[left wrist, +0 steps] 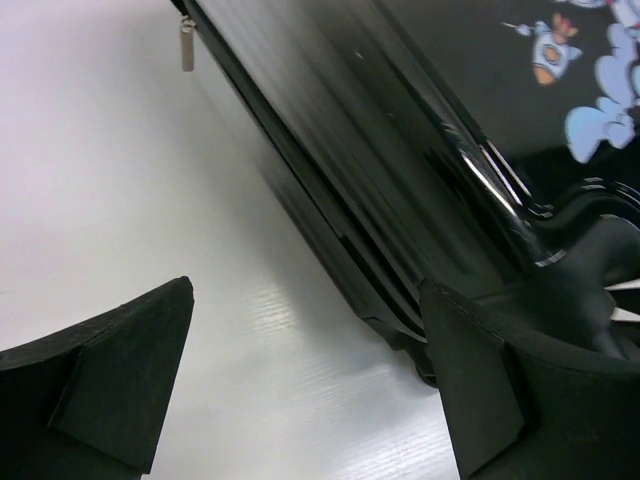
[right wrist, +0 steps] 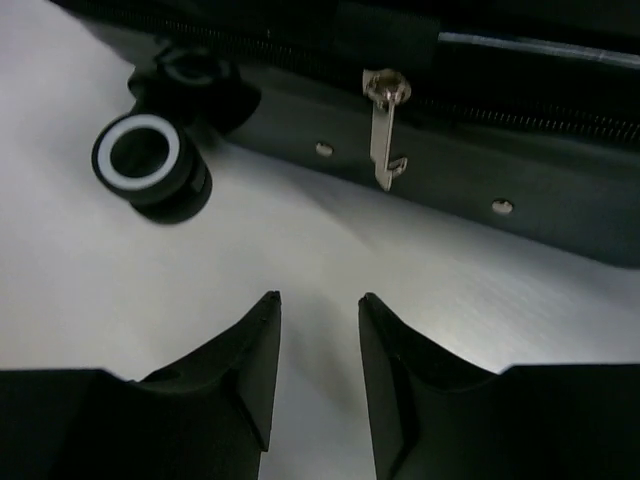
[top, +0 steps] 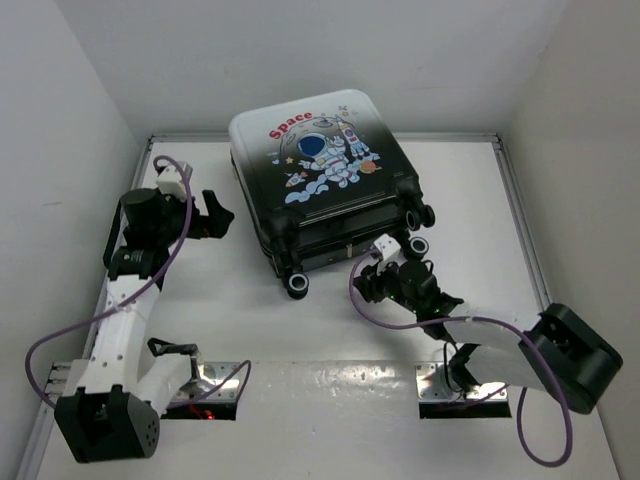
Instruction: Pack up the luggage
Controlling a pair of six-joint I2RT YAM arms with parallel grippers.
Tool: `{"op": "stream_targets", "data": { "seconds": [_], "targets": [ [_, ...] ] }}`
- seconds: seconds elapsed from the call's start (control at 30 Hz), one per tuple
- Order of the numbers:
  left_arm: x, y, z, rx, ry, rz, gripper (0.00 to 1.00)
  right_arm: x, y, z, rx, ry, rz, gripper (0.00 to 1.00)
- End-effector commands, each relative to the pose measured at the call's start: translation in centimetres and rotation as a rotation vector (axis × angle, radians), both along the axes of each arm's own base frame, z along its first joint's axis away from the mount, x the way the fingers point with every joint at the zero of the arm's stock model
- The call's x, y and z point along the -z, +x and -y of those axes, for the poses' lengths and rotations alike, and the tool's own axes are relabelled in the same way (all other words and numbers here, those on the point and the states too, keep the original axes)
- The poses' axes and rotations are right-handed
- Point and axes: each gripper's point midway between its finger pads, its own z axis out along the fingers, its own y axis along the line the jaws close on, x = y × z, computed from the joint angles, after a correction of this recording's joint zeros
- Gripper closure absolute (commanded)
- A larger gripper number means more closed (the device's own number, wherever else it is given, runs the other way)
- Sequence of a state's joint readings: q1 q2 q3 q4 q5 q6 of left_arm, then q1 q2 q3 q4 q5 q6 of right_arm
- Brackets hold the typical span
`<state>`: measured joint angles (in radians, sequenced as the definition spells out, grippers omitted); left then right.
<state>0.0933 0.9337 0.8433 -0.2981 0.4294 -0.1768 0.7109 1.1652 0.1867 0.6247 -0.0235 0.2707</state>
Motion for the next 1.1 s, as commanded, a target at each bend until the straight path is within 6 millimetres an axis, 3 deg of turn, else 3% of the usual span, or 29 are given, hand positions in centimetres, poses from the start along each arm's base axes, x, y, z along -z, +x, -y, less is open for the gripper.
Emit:
{"op": "stream_targets", "data": {
  "seconds": [0.0, 0.23, 0.43, 0.77, 1.07],
  "targets": [
    [-2.6, -0.6, 0.6, 0.024, -0.023, 0.114, 0.00, -4.6, 2.5, -1.0, 0.066, 0.131, 0.194, 0.63],
    [-2.3, -0.4, 0.3, 0.003, -0.026, 0.103, 0.00, -5.3, 2.9, -2.1, 0.019, 0.166, 0.263, 0.62],
    [-2.9, 0.5, -0.6, -0.032, 0.005, 0.111, 0.00, -6.3, 5.2, -2.8, 0.065, 0.218, 0.258, 0.61],
    [-2.8, 1.4, -0.9, -0.037, 0.024, 0.101, 0.00, -6.3, 7.5, -3.5, 0.103, 0.235, 0.242, 0.60],
    [-2.5, 1.6, -1.6, -0.054, 0.033, 0.095, 0.00, -5.1, 8.6, -3.7, 0.148, 0.227, 0.189, 0.75]
  ]
}}
